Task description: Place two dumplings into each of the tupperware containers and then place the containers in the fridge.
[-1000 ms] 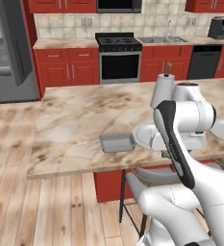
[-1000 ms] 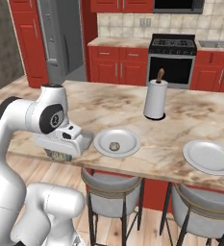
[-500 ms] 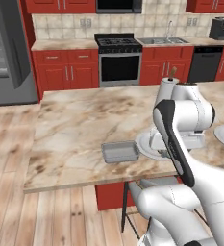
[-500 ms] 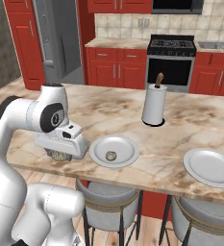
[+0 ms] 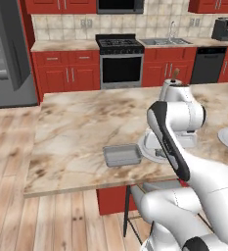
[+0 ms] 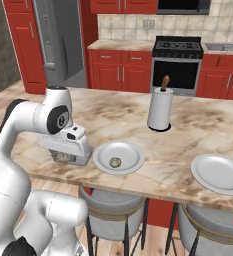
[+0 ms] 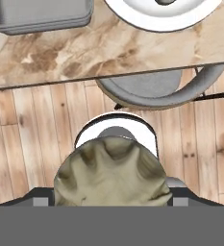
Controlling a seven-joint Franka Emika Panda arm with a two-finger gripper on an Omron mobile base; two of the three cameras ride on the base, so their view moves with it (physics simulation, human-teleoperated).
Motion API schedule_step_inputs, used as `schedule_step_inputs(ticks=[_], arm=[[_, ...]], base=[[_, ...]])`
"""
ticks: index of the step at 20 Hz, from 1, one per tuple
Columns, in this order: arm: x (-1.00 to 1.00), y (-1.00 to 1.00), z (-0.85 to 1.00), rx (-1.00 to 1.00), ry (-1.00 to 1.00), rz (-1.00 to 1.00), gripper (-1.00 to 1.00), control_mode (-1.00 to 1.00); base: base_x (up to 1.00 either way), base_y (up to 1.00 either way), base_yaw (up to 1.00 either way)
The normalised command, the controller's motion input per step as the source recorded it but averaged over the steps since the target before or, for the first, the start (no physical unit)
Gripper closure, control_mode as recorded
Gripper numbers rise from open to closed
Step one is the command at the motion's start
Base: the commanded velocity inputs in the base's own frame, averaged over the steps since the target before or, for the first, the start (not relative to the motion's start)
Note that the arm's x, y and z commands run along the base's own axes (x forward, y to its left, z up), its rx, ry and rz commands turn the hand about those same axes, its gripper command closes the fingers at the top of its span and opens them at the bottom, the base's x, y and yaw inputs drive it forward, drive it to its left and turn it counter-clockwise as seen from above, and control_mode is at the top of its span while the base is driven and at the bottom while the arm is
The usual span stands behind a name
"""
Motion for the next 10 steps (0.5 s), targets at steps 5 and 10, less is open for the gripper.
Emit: schedule_step_inputs(ticks=[5, 10], arm=[[1.00, 0.50, -0.41, 0.00, 0.07, 0.01, 1.00, -1.00], [1.00, 0.54, -0.72, 0.00, 0.09, 0.08, 1.00, -1.00]], base=[[0.00, 0.00, 0.00], [0.00, 0.00, 0.00]])
